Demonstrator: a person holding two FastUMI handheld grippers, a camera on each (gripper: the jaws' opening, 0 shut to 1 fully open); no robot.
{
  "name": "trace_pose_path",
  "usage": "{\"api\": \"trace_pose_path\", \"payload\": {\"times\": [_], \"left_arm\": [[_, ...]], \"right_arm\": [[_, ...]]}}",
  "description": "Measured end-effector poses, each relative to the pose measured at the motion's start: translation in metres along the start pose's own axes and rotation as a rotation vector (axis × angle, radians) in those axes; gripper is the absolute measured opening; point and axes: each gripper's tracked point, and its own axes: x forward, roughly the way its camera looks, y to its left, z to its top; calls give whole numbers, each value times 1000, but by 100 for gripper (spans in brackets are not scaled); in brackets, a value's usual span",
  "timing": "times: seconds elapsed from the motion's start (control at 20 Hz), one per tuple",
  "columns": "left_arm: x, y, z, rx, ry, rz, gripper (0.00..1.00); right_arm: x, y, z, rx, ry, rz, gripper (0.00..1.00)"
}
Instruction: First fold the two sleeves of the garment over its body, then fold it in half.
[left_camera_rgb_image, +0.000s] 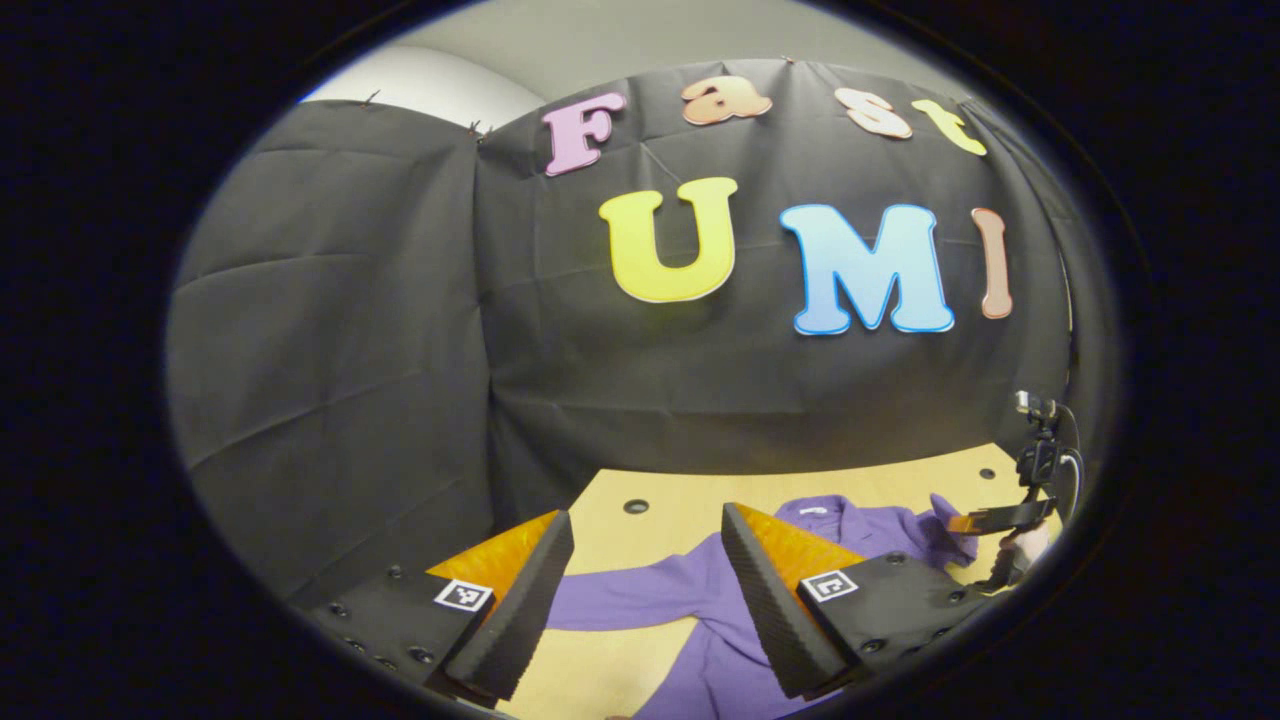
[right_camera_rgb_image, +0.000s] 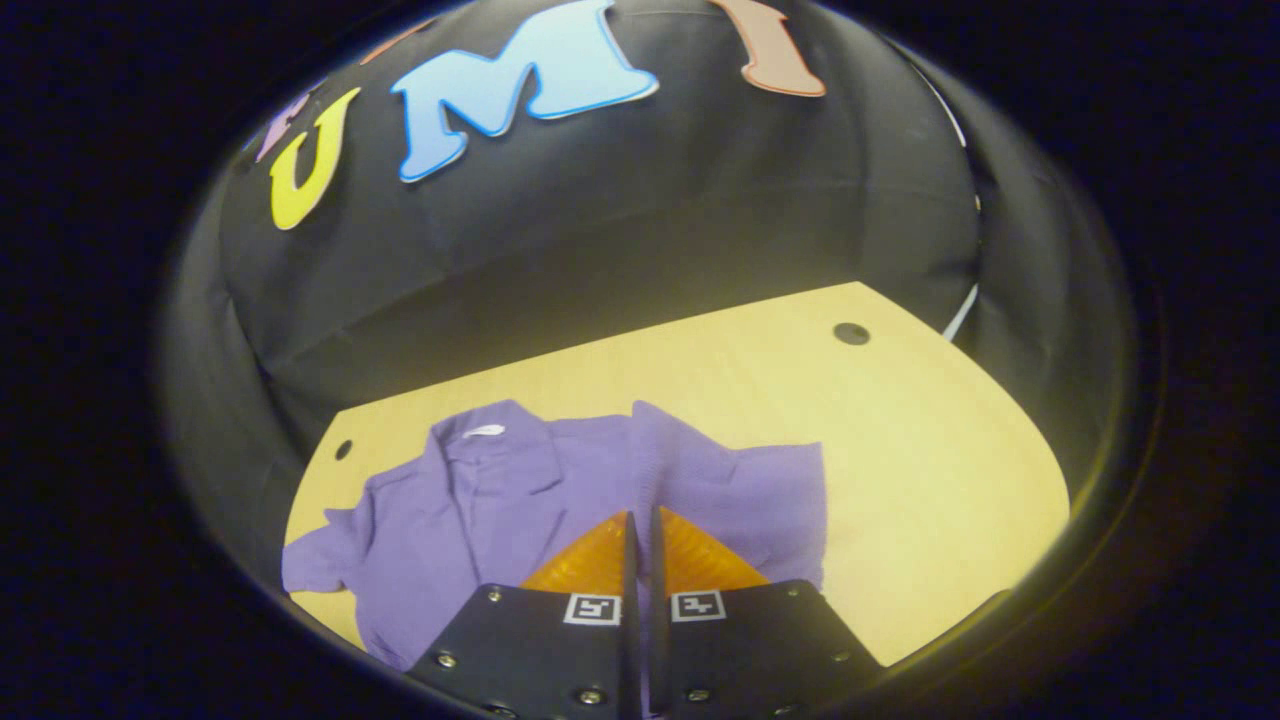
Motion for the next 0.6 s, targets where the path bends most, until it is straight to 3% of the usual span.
{"api": "trace_pose_path", "payload": {"times": [0.35,0.6], "left_arm": [[7,75,-32,-12,39,43,100],[14,122,-52,-20,62,70,100]], "right_arm": [[13,142,-35,-77,47,137,4],[23,223,-74,-149,105,203,4]]}}
